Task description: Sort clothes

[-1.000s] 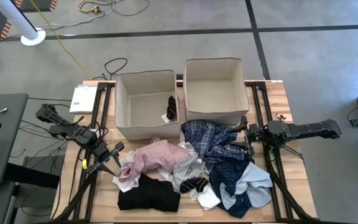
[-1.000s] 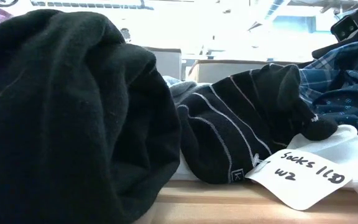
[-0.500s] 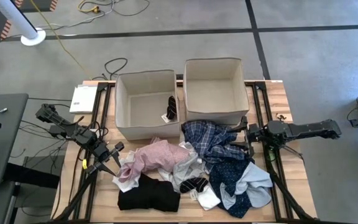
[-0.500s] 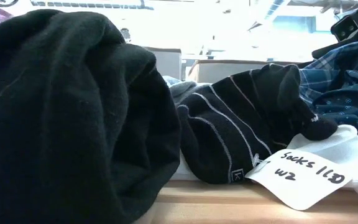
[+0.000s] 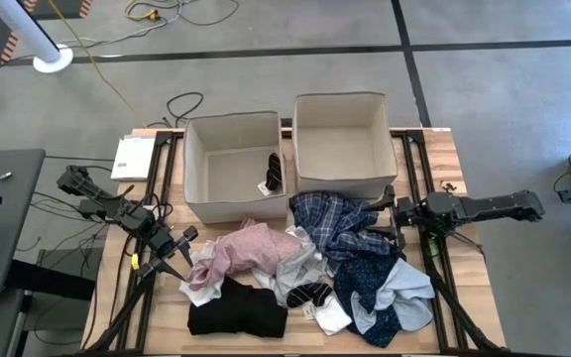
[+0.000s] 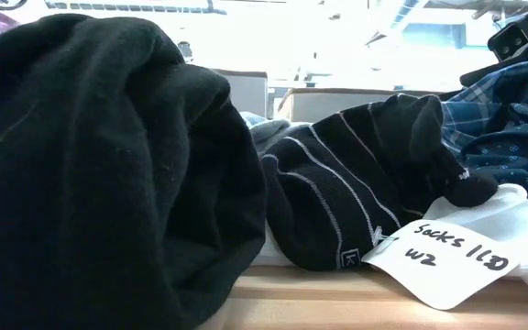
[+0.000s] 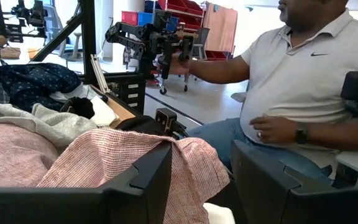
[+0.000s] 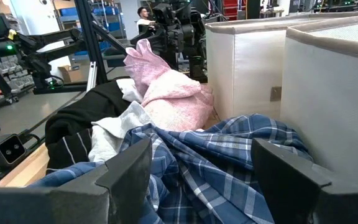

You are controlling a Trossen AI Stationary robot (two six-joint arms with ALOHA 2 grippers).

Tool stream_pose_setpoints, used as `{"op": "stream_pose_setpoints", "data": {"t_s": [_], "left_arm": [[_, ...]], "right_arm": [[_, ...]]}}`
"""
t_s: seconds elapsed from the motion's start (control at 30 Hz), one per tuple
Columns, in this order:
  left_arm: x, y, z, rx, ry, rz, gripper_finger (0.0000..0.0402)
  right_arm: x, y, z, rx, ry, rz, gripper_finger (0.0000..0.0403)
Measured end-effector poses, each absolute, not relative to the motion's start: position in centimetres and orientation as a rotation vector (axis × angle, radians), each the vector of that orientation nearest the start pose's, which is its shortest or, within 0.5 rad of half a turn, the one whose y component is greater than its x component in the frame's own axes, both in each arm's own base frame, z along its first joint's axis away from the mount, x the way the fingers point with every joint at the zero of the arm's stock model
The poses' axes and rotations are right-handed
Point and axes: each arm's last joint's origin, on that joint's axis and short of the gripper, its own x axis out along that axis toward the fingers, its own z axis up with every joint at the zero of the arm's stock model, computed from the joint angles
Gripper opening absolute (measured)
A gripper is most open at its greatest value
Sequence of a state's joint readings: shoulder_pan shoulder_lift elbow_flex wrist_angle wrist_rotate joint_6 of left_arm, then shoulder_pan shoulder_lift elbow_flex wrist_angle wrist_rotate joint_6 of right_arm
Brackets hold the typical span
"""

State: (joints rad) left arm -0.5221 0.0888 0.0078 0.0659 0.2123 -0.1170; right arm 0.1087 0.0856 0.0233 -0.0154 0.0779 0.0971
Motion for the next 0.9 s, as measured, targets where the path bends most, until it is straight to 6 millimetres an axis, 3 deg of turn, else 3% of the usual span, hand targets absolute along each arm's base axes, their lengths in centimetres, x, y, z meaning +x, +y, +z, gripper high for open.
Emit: {"op": "stream_pose_setpoints", "data": {"t_s": [0.37, 0.9], "left_arm": [[8.5, -5.6, 16.5, -0.109, 0.059, -0.733, 0.0158], [8.5, -5.6, 16.5, -0.109, 0.058, -0.733, 0.0158]], "right_arm": [[10.2, 0.8, 16.7, 0.162, 0.036, 0.016, 0.0289], [9.5, 0.7, 20.6, 0.235, -0.379, 0.056, 0.0289]]}}
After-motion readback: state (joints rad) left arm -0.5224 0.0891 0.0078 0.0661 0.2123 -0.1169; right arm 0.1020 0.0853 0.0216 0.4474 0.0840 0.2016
